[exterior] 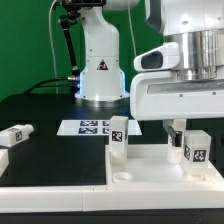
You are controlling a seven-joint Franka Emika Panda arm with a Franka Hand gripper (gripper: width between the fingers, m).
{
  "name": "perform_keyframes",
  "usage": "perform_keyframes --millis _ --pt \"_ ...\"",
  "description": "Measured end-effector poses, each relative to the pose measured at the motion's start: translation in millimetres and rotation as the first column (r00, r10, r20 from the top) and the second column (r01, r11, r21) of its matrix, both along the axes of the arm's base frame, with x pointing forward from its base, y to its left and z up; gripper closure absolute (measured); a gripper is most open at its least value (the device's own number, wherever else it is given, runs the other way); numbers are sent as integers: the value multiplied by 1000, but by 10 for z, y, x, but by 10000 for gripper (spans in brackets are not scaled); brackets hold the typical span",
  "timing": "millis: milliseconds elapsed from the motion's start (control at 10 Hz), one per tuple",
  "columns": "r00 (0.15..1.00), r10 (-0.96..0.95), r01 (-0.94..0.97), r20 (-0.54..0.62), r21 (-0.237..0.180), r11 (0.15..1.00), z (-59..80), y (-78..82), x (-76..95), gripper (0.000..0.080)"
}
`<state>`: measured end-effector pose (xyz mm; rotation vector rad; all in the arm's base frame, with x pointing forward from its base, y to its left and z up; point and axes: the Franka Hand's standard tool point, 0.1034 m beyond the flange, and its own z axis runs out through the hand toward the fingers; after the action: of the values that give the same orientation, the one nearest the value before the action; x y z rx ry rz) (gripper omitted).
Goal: Assemble square table
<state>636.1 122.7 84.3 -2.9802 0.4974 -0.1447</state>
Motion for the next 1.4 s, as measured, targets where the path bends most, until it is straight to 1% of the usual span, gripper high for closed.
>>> perform_keyframes --millis 100,200,300,500,600,700,800,900,1000,1100,1200,1300,1400 --pt "1000 -20 20 -2 2 1000 -1 0 0 415" --pt "996 -94 94 -10 11 995 0 -12 1 415" --pt "978 -207 207 -22 20 978 -1 -31 4 491" --pt "953 -300 301 -34 27 953 -3 -52 5 491" --pt "889 -453 456 -61 48 889 -12 -90 8 491" --pt "736 -668 676 -114 68 733 -26 -118 -15 491" --pt "593 -789 804 -161 76 589 -34 -141 -36 491" --pt "524 -831 851 -186 81 519 -40 -160 -38 491" --pt "482 -855 876 -191 85 474 -44 -178 -40 491" --pt "496 -848 868 -186 87 489 -39 -159 -47 491" --pt "526 -832 851 -180 88 519 -49 -165 -50 395" --pt "526 -831 850 -180 87 520 -58 -156 -55 256" --pt "697 -710 717 -102 99 690 -56 -93 -25 183"
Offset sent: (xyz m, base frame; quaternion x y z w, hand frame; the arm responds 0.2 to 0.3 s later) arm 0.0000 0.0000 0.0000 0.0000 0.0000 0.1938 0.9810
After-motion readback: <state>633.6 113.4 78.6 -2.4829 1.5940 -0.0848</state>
